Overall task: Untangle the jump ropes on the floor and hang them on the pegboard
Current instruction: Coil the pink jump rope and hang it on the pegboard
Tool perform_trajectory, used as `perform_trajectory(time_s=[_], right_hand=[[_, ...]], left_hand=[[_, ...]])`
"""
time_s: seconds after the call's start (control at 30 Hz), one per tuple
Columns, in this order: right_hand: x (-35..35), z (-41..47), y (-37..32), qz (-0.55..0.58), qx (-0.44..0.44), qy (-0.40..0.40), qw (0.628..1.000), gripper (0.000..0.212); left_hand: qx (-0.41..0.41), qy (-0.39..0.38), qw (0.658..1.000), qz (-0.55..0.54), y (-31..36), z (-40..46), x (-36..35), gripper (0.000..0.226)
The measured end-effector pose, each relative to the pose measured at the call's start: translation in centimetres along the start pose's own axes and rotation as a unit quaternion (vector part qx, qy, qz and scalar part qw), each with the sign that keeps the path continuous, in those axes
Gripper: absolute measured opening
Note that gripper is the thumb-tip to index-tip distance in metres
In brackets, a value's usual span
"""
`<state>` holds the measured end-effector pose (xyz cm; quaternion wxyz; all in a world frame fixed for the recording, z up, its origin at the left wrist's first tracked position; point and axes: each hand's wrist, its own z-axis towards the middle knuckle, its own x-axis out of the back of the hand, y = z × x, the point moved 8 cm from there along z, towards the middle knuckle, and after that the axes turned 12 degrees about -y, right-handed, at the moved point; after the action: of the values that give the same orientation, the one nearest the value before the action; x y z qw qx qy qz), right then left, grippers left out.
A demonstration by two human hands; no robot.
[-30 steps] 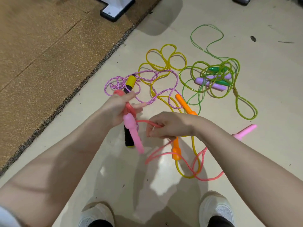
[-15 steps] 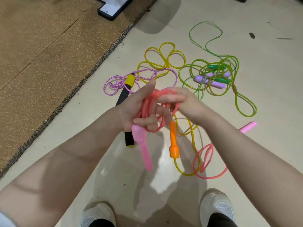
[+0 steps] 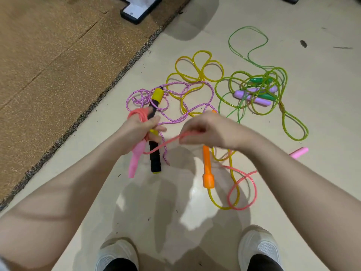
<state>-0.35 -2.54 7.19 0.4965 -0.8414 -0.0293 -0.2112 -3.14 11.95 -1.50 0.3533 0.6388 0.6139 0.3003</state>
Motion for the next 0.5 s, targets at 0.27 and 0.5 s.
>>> perform_trajectory(time_s=[0.27, 0.5], right_hand=[[6.0, -1.8, 4.5, 0.190, -0.004, 0.320, 0.928, 0.015], [-4.6, 0.4, 7.0, 0.178, -0.111, 0.025, 0.977, 0.028]], left_hand=[[0.053, -0.481, 0.872, -0.070, 2.8, -3.7, -12.5, 0.079], [-0.099, -0.282, 0.951, -0.073, 7.1, -1.9, -9.6, 0.056]])
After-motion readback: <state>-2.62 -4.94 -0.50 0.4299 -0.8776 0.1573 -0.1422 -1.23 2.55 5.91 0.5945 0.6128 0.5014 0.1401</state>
